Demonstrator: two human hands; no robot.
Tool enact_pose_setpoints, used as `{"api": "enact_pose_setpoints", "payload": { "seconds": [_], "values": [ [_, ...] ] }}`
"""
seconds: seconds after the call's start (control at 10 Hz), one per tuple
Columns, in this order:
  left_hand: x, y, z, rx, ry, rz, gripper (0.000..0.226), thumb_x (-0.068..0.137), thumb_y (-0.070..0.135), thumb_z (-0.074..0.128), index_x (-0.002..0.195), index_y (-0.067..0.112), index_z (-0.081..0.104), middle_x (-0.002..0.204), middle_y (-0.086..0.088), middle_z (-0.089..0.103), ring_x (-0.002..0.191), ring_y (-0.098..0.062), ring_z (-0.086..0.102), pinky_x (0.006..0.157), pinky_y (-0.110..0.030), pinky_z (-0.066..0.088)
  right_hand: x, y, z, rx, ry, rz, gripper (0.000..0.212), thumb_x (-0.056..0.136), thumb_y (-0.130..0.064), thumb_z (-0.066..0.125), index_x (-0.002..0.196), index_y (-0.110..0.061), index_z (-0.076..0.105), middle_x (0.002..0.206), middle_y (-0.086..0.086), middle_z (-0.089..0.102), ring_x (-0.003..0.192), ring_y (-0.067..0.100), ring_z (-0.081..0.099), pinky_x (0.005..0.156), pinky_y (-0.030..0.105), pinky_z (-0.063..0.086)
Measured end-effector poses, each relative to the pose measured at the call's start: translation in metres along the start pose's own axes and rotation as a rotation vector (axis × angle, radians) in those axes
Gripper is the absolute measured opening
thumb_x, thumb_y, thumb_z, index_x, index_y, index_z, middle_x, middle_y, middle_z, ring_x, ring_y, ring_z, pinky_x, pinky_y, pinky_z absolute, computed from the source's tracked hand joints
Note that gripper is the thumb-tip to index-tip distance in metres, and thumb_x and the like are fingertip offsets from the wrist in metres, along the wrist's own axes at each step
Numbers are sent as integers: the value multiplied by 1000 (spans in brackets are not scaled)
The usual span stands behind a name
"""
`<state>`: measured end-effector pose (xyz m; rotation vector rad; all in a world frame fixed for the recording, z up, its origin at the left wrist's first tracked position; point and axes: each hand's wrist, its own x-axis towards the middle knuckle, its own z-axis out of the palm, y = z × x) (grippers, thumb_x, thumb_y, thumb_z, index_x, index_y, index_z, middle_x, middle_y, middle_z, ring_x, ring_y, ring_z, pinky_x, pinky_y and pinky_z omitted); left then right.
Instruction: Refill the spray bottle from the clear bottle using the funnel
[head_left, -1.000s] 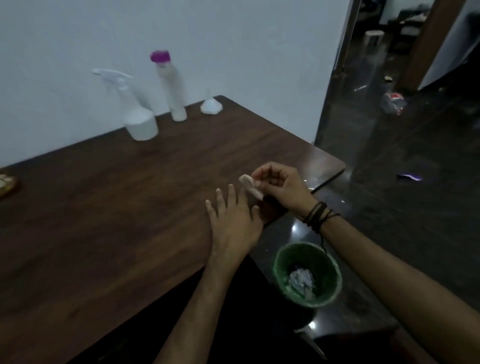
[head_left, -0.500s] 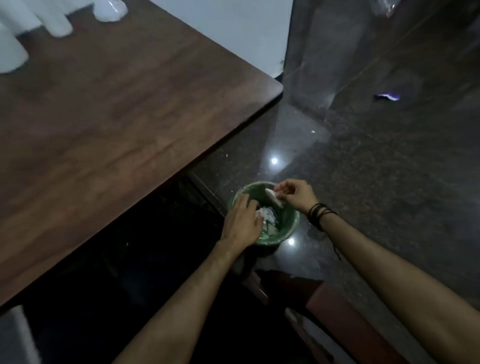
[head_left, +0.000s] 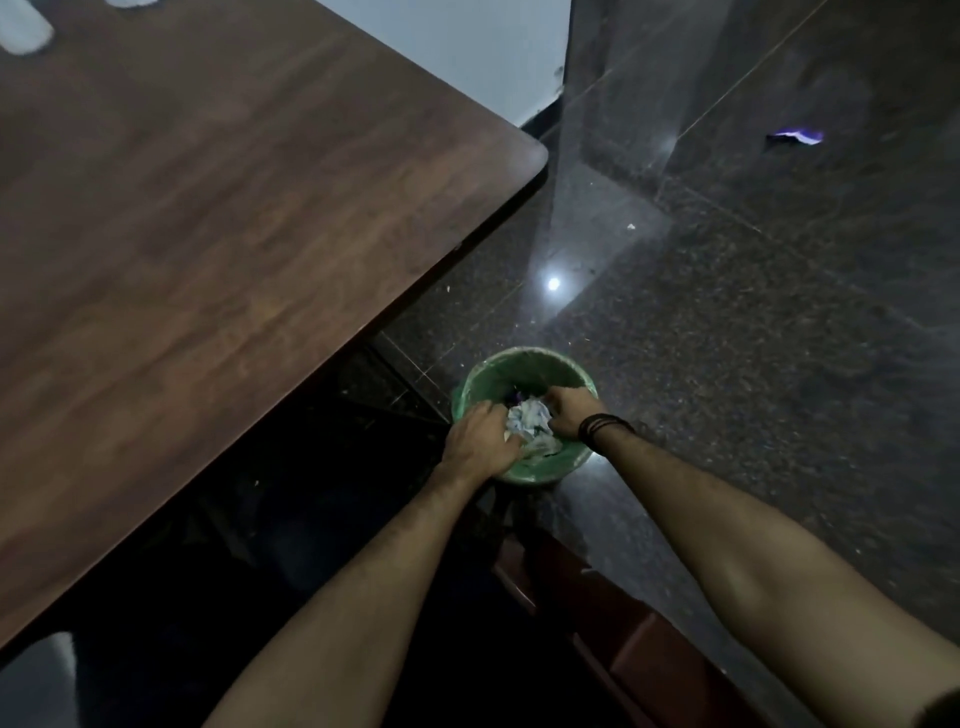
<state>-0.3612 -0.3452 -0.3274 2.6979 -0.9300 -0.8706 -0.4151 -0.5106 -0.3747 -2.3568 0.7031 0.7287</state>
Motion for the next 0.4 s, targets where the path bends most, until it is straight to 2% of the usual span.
{"api": "enact_pose_setpoints", "payload": {
  "seconds": [0.2,0.4],
  "values": [
    [-1,4,-10,34,14,2,50,94,39,57,133,7,54,141,-15,51,133,-30,46,107,-35,37,-10,-8,-20,-115,35,-73,54,93,-20,59,143,-12,42,141,16,51,124,34,53,98,42,48],
    [-15,9,-43,96,108,11,57,93,44,60,135,6,50,142,-16,50,135,-31,45,111,-38,37,-27,-32,-63,-144,177,-254,66,90,-15,62,150,-15,35,151,13,42,133,33,45,105,43,42]
  ]
}}
